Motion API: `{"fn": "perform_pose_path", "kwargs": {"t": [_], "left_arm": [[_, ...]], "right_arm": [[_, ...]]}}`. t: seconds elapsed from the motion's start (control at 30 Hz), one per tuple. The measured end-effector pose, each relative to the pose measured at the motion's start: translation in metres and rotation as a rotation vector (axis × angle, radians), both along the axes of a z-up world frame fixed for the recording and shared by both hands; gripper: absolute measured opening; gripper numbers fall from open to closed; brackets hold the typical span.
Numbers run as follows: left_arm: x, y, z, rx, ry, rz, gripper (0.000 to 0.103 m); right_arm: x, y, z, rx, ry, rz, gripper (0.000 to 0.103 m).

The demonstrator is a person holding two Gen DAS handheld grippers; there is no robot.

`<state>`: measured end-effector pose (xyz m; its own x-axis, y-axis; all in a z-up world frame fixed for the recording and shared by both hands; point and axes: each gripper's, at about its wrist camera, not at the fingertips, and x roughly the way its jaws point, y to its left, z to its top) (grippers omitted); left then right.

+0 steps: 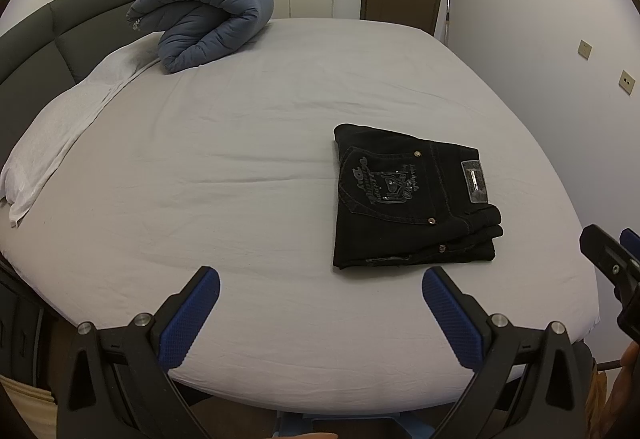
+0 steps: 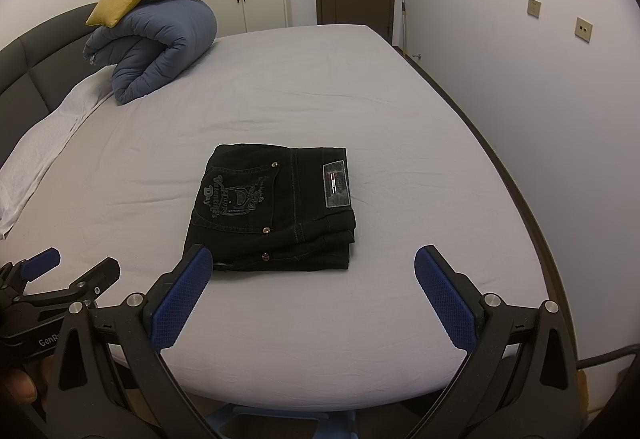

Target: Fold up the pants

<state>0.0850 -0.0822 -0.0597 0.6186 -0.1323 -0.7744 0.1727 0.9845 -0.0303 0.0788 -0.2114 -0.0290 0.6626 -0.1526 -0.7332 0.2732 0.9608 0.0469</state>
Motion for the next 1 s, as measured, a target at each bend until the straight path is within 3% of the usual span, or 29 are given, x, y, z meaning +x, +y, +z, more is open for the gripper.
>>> {"fn": "perform_pose_path", "kwargs": {"t": [1.0], "left_arm": [[-0.0010, -0.0003, -0.0002, 0.002, 0.003, -0.009, 0.103]], "right_arm": [[-0.0001, 0.0022, -0.0025, 0.000, 0.002, -0.002, 0.103]]}}
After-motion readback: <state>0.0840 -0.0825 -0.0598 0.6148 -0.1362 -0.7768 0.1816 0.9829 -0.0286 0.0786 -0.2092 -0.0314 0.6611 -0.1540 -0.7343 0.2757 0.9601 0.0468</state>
